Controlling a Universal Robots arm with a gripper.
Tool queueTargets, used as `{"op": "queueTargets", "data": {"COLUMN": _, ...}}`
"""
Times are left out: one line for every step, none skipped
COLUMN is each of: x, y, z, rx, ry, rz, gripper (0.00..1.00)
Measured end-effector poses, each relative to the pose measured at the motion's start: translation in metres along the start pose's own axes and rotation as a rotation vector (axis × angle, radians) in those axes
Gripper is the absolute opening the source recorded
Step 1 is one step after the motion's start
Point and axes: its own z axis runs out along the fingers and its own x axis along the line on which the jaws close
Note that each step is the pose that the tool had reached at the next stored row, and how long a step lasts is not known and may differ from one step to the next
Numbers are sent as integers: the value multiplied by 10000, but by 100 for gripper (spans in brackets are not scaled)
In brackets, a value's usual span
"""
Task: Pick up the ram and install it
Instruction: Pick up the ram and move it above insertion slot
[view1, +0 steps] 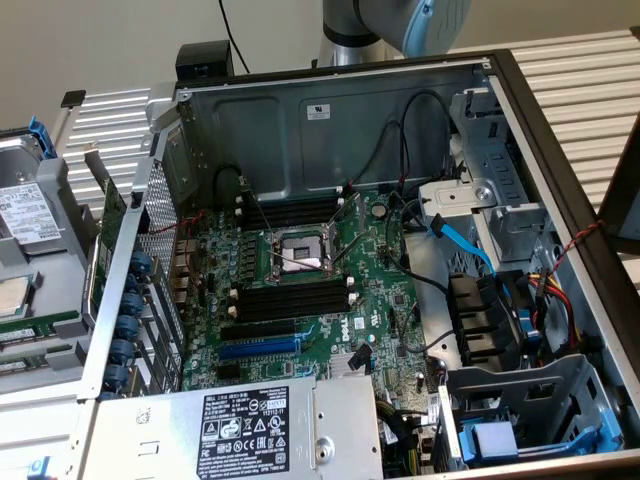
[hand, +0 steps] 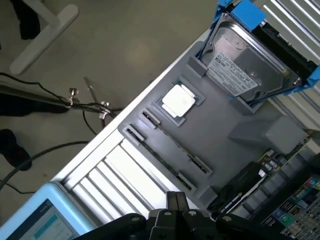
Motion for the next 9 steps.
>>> {"op": "queueTargets", "data": {"x": 0, "y": 0, "z": 0, "rx": 10, "ry": 2, "rz": -184, "gripper": 11}}
{"op": "queueTargets", "data": {"x": 0, "y": 0, "z": 0, "rx": 22, "ry": 1, "rz": -376, "gripper": 11}}
{"op": "queueTargets", "data": {"x": 0, "y": 0, "z": 1, "rx": 33, "ry": 1, "rz": -555, "gripper": 11}}
{"op": "queueTargets", "data": {"x": -1, "y": 0, "z": 1, "rx": 43, "ry": 1, "rz": -735, "gripper": 11}}
{"op": "queueTargets", "data": {"x": -1, "y": 0, "z": 1, "rx": 54, "ry": 2, "rz": -920, "gripper": 11}}
{"op": "queueTargets", "data": {"x": -1, "y": 0, "z": 1, "rx": 65, "ry": 2, "rz": -1100, "gripper": 11}}
{"op": "queueTargets", "data": {"x": 0, "y": 0, "z": 1, "rx": 75, "ry": 3, "rz": -1281, "gripper": 11}}
{"op": "queueTargets", "data": {"x": 0, "y": 0, "z": 1, "rx": 85, "ry": 5, "rz": -1454, "gripper": 11}}
{"op": "queueTargets", "data": {"x": 0, "y": 0, "z": 1, "rx": 95, "ry": 5, "rz": -1640, "gripper": 11}}
